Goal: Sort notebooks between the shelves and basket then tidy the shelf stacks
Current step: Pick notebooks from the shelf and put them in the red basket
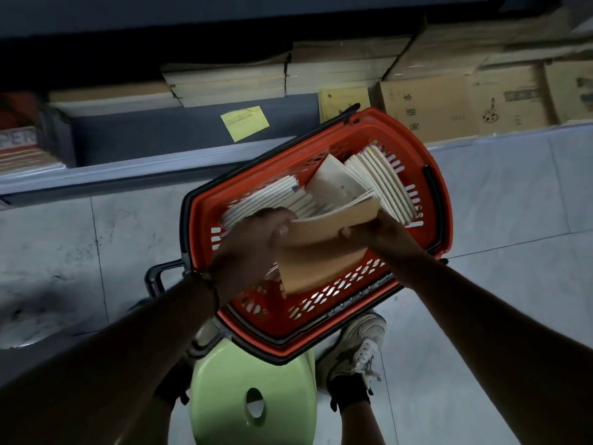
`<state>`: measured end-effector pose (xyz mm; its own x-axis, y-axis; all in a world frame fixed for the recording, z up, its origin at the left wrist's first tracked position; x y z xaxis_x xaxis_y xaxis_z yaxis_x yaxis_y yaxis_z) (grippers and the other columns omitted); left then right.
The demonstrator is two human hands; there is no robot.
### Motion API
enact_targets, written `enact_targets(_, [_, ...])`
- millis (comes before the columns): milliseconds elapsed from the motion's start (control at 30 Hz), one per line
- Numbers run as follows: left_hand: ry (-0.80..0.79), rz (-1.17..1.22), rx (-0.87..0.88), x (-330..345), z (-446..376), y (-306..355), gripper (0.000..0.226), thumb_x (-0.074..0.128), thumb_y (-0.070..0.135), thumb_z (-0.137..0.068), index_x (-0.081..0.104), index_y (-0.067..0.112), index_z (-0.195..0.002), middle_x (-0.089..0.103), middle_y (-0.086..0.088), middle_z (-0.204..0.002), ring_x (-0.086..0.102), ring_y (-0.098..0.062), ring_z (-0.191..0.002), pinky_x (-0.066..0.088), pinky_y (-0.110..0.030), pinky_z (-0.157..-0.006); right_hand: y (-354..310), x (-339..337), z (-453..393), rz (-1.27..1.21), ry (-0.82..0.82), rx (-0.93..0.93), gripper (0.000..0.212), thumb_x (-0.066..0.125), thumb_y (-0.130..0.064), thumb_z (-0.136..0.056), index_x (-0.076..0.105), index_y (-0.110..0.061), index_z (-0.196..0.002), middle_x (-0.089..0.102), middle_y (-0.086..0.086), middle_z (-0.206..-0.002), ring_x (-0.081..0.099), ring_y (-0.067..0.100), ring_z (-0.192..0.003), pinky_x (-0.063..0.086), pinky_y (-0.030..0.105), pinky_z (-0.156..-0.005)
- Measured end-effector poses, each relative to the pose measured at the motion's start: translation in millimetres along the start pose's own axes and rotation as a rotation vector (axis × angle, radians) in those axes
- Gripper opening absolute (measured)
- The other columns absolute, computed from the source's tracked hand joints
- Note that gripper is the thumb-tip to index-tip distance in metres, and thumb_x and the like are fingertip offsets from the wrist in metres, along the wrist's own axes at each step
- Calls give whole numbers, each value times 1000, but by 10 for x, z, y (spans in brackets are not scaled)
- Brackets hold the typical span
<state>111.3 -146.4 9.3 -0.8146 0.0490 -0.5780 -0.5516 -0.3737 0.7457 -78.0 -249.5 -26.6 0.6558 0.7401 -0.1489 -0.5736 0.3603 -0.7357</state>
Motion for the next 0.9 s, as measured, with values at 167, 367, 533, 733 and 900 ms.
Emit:
enact_targets(167, [96, 277, -62, -633, -225, 256, 20, 49, 20, -103, 57, 36, -111, 63, 12, -107, 59, -2, -95, 46, -19, -75, -421, -230, 102, -164, 34, 64, 16, 56, -23, -98, 64, -23, -112, 69, -2, -110, 64, 18, -107, 56, 25, -80])
enact_targets(367, [142, 698, -314, -982, -255, 517, 26, 56, 38, -99, 60, 27, -123, 73, 0, -103, 71, -12, -83, 57, -19, -64, -766, -222, 347, -567, 84, 133, 31, 53, -26, -99, 58, -23, -130, 70, 0, -122, 64, 21, -115, 51, 40, -94])
enact_targets(533, [-227, 835, -432, -637, 65, 573, 34, 73, 26, -84, 69, 23, -117, 76, 1, -109, 71, -24, -103, 53, -37, -91, -881, -258, 628, -822, 219, 223, 24, 58, -34, -96, 66, -25, -116, 73, 5, -115, 66, 27, -108, 51, 48, -90])
enact_targets(733, [-147, 724, -460, -799, 500, 637, 28, 73, 20, -88, 67, 33, -113, 75, 13, -106, 70, -13, -101, 54, -34, -88, -1205, -48, 1054, -829, 188, 261, 22, 63, -31, -92, 68, -22, -111, 76, 3, -105, 67, 27, -105, 52, 46, -86])
enact_targets(900, [-99, 530, -304, -1435, 729, 1230, 28, 65, 16, -94, 63, 39, -110, 72, 26, -101, 69, 2, -91, 51, -26, -77, -1547, 193, 1560, -799, 180, 234, 42, 68, -22, -89, 61, -22, -130, 72, 2, -119, 65, 26, -114, 48, 49, -99])
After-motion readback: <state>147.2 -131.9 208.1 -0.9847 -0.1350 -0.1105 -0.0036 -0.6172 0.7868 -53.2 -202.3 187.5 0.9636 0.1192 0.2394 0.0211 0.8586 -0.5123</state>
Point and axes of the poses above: each hand's wrist, its own z-axis away from the middle knuckle, its own x-axis out of the palm, y = z × x, the point moved 9 cm from there along -z, towards the middle knuckle
